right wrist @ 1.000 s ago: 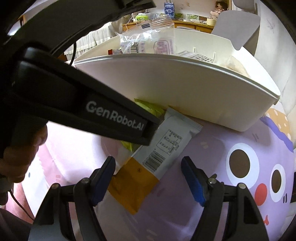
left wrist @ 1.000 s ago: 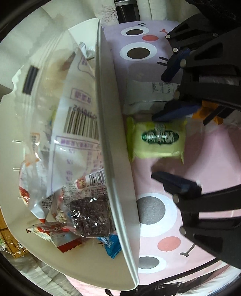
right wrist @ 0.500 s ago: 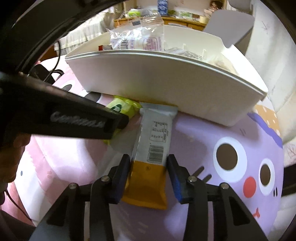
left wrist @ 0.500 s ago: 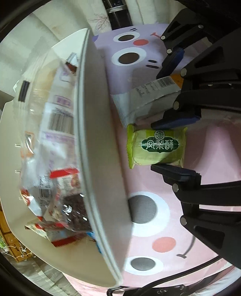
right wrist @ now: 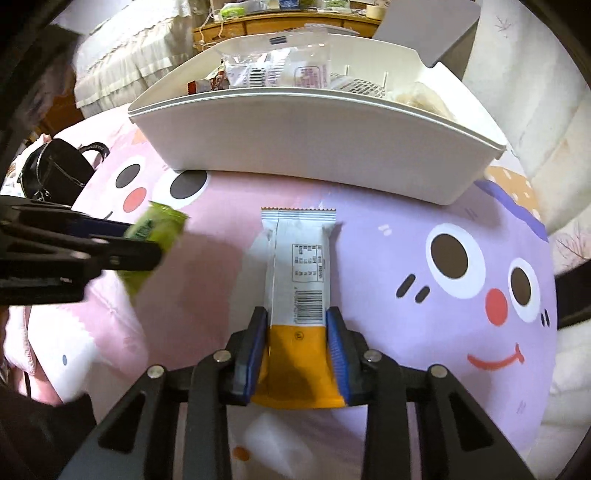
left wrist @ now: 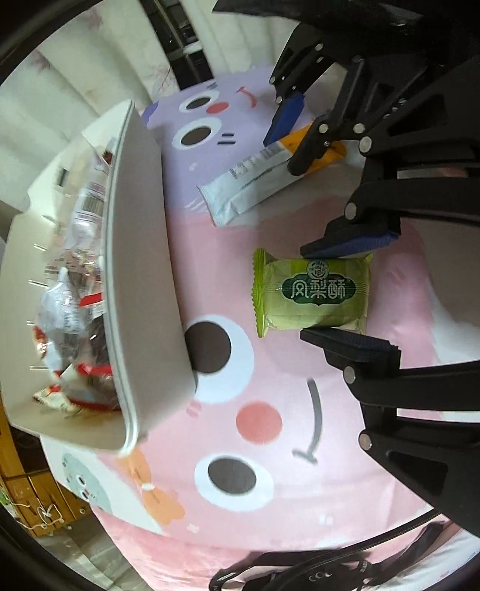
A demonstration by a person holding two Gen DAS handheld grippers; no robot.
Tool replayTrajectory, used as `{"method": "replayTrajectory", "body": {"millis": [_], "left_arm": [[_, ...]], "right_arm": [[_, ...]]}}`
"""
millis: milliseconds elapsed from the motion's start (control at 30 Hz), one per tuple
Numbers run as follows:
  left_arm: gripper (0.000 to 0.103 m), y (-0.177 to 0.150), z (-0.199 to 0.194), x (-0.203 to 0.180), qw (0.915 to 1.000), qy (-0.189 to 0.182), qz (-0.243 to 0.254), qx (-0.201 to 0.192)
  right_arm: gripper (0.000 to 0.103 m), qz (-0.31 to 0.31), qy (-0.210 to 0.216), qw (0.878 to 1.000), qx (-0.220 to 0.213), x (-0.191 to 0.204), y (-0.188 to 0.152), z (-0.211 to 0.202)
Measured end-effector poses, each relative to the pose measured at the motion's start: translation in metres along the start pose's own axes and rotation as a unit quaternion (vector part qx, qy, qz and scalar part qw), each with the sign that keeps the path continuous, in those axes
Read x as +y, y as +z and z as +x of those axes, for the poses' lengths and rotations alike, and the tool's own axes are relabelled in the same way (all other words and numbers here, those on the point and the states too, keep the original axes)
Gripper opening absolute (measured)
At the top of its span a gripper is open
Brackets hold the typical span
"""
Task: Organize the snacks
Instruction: 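Lift both held snacks and carry them over the white tray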
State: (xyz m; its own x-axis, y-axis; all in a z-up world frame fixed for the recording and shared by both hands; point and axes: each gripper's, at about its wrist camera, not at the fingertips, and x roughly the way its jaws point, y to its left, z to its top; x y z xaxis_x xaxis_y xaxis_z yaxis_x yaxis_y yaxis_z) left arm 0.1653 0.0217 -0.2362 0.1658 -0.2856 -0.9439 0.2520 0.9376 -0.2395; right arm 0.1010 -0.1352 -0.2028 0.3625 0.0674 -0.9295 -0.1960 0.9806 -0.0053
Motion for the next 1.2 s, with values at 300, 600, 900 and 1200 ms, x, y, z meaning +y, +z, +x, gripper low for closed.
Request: {"method": "replayTrajectory", "body": {"millis": [300,600,900,1200], "left_arm": [[0.036,0.02,-0.052,0.027,0.9994,-0.026,-0.009,-0.02],[0.036,0.048,-0.075,0.038,0.9979,-0.05,-0.039,-0.014],[0.036,0.082,-0.089,0.036,0.9975,-0.065,-0.016,-0.02],[0.036,0.117,-0.081,0.028,0.9957,-0.079,-0.004,-0.048]], "right_arm": [[0.032,0.004,0.003,1.0,-0.005,0.023,0.009,-0.033],[0.032,-0.024,-0.004,0.999,-0.02,0.044,0.043,-0.073],[0.033,-0.044,-0.009,0.998,-0.037,0.042,0.09,-0.104],[0.033,-0.061,-0.04,0.995,-0.074,0.027,0.137,-0.119]]}}
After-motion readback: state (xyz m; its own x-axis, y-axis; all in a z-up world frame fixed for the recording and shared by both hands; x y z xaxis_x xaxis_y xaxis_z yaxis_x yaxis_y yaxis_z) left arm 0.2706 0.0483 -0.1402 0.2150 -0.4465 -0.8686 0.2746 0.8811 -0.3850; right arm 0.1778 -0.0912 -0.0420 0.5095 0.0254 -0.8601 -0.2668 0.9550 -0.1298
